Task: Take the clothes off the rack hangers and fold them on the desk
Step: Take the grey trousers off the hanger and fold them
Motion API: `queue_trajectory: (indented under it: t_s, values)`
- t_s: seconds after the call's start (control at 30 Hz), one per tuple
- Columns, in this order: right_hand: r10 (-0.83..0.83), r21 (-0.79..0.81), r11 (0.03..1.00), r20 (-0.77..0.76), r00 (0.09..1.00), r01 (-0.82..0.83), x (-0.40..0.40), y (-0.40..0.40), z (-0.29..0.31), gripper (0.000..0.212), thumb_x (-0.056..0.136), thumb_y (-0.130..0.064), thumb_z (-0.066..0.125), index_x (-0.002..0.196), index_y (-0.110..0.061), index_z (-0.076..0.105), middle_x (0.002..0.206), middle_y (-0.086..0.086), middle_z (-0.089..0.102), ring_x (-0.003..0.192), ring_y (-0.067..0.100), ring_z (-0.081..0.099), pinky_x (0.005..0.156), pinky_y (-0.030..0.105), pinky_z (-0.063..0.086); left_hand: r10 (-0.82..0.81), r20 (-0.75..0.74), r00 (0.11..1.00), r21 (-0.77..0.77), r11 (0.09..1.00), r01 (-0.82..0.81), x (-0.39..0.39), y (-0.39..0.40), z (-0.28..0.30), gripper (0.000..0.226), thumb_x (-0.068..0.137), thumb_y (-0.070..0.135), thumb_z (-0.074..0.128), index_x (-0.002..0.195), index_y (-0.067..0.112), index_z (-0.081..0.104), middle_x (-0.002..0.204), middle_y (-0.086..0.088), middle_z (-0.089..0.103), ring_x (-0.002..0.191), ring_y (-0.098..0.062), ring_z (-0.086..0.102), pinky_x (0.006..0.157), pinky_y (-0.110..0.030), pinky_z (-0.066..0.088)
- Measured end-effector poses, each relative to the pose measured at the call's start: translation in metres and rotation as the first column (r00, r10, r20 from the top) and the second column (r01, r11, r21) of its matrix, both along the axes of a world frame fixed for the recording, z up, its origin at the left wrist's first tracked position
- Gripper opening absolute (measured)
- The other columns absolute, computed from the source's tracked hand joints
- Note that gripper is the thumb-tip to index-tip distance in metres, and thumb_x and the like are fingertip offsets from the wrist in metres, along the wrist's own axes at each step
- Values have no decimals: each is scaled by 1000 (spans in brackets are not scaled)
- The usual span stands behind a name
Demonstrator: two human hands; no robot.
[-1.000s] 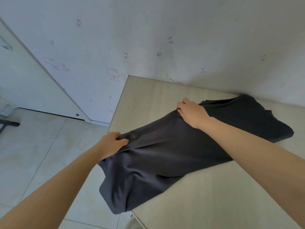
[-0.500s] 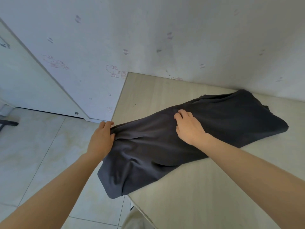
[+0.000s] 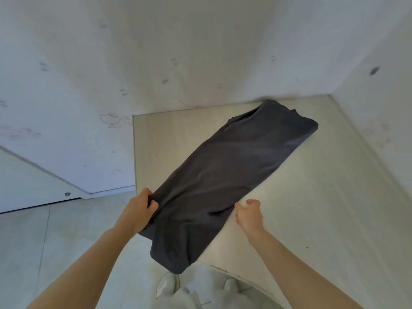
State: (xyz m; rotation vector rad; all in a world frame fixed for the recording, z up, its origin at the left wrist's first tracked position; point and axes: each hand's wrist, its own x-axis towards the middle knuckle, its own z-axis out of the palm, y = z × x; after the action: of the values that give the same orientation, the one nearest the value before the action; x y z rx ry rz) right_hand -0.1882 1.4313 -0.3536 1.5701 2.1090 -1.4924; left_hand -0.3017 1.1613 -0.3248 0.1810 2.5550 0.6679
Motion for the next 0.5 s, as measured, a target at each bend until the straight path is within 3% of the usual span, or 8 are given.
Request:
queue_trajectory:
  t_s: [0.07,0.17,0.3,0.33,0.4,0.5]
  values:
    - [-147,-119,982,9,989,148,6,-24,-1,28,89,-29,61,107,-15,43,108,13,61,99,32,62,89,44,53,-1,69,998,78,997,-4,-4,-3,7,13,102,22,40,108,13,48,97,-7,61,78,-17,58,74,-30,46]
    - [-291,-262,926,-36,956,272,12,-61,4,20,88,-23,63,88,-5,56,93,14,64,83,29,64,69,36,56,43,159,986,173,982,-71,1,-7,15,23,104,22,36,116,10,52,108,-7,58,92,-21,56,84,-31,45]
    - [-308,-559,779,51,950,283,25,-106,12,40,81,-29,75,109,-5,61,104,11,70,90,27,69,72,34,58,83,339,937,294,937,-189,11,-11,19,35,100,45,45,115,16,59,106,-3,65,95,-21,62,85,-35,53]
    - [-297,-605,751,49,954,265,29,-116,17,40,80,-26,76,112,-5,61,105,10,70,89,24,69,65,31,58,78,378,922,312,928,-206,12,-13,19,36,97,48,49,113,18,60,104,-2,66,94,-21,64,84,-36,55]
    - [-225,-584,781,66,972,221,41,-128,25,39,80,-22,76,114,-8,61,105,5,69,85,17,64,55,24,49,60,413,909,315,927,-204,11,-16,21,34,95,45,55,113,17,61,102,-2,68,93,-23,65,86,-40,56]
    - [-236,-512,825,72,969,239,62,-129,29,39,80,-26,71,116,-13,60,113,4,67,100,19,60,67,28,45,82,418,905,298,928,-222,10,-25,23,32,95,35,59,119,13,62,109,-4,66,99,-25,62,91,-41,52]
